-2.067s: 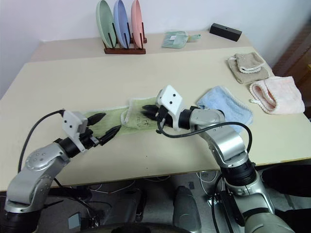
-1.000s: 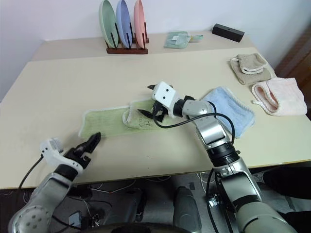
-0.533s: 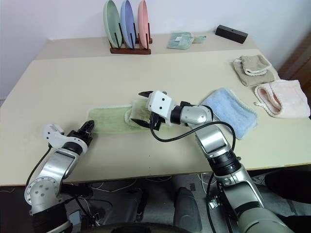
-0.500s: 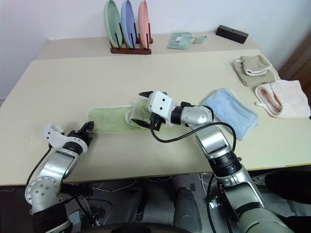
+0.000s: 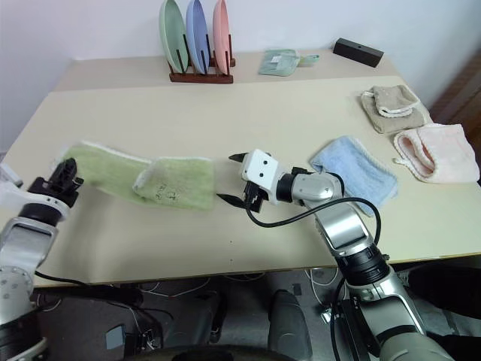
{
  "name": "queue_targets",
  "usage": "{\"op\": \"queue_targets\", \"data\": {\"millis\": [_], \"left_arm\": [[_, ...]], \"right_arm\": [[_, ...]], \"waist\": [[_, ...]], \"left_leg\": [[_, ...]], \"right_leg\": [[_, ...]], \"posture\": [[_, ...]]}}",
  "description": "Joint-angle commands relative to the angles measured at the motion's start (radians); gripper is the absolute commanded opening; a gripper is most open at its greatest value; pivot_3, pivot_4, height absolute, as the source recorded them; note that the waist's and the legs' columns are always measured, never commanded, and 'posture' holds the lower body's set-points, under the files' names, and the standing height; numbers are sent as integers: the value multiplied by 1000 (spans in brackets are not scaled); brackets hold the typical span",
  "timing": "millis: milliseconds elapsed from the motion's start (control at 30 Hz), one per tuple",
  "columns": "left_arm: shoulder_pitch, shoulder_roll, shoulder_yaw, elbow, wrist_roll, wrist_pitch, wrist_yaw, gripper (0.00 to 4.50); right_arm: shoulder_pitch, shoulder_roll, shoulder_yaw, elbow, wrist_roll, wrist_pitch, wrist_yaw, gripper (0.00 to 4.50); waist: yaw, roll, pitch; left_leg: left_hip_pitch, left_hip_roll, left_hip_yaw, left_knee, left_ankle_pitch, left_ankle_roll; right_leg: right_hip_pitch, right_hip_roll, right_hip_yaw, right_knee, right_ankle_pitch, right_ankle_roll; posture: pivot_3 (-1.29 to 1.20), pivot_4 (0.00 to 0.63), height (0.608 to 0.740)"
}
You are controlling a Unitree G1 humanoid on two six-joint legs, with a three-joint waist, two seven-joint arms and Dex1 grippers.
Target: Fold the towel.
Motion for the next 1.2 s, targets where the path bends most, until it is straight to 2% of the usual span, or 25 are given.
{"op": "queue_targets", "data": {"millis": [33,167,233,300,433,600,667,700,767,900,1100,1133,1200], "left_arm": [[-61,105,-109,-85,83,16,-169,25],[-135,177,-320,-131,204,35,-332,25],[-157,241,-486,-146,335,24,-458,25],[-165,280,-601,-130,450,-6,-541,25],[-200,275,-710,-53,595,-30,-601,25],[-201,261,-762,3,702,-55,-667,25],[-197,248,-757,16,721,-52,-677,25],[-192,238,-746,20,719,-43,-679,590],[-181,225,-724,14,718,-39,-688,1347],[-136,216,-613,-33,661,-14,-691,3414],[-38,222,-340,-130,444,97,-722,3414],[-25,224,-300,-146,406,114,-729,3456],[-11,225,-209,-162,328,157,-714,2954]], "right_arm": [[0,-2,-7,-15,6,-22,2,4500],[-2,8,0,0,0,-28,-5,4500],[0,9,2,8,-7,-34,-11,4500],[1,10,-1,10,-11,-36,-17,4500],[12,6,-8,1,-13,-36,-28,4500],[29,0,-11,-15,-13,-32,-40,4500],[29,0,-10,-17,-14,-31,-43,4500],[30,1,-9,-18,-15,-31,-45,4500],[29,1,-9,-18,-16,-31,-47,4500],[20,2,-13,-16,-17,-29,-50,4500],[-10,34,-46,-21,40,27,-60,4500],[-15,42,-51,-24,53,40,-61,3980],[-33,63,-57,-22,81,70,-65,3214]], "waist": [[0,0,0],[-5,0,0],[-8,0,0],[-15,1,0],[-29,1,1],[-26,1,1],[-26,1,1],[-26,1,1],[-27,1,1],[-29,1,1],[-28,1,1],[-29,1,1],[-28,1,1]], "left_leg": [[0,0,0,0,0,0],[0,-1,1,0,0,0],[0,-1,1,-1,0,0],[0,0,4,-3,0,0],[1,1,5,-6,0,0],[1,1,4,-9,0,-1],[1,1,3,-9,0,-1],[1,1,2,-9,0,-1],[1,1,1,-9,0,-1],[1,1,1,-10,1,-1],[1,2,0,-10,1,-1],[1,2,0,-10,1,-1],[1,2,0,-10,1,-1]], "right_leg": [[0,0,0,0,0,0],[1,-1,1,-1,0,0],[0,0,1,-1,1,1],[-1,0,1,-1,1,2],[-2,0,1,-1,1,2],[-3,0,1,-1,2,3],[-3,0,1,-2,2,4],[-3,0,1,-2,2,4],[-3,0,1,-2,2,4],[-4,0,1,-1,2,4],[-4,0,1,-1,2,4],[-4,-1,1,-1,2,4],[-4,-1,1,-1,2,4]], "posture": [[0,150,737],[0,150,737],[0,150,737],[0,150,737],[0,150,737],[0,150,737],[0,150,737],[0,150,737],[0,150,737],[0,150,737],[0,150,737],[0,150,737],[0,150,737]]}}
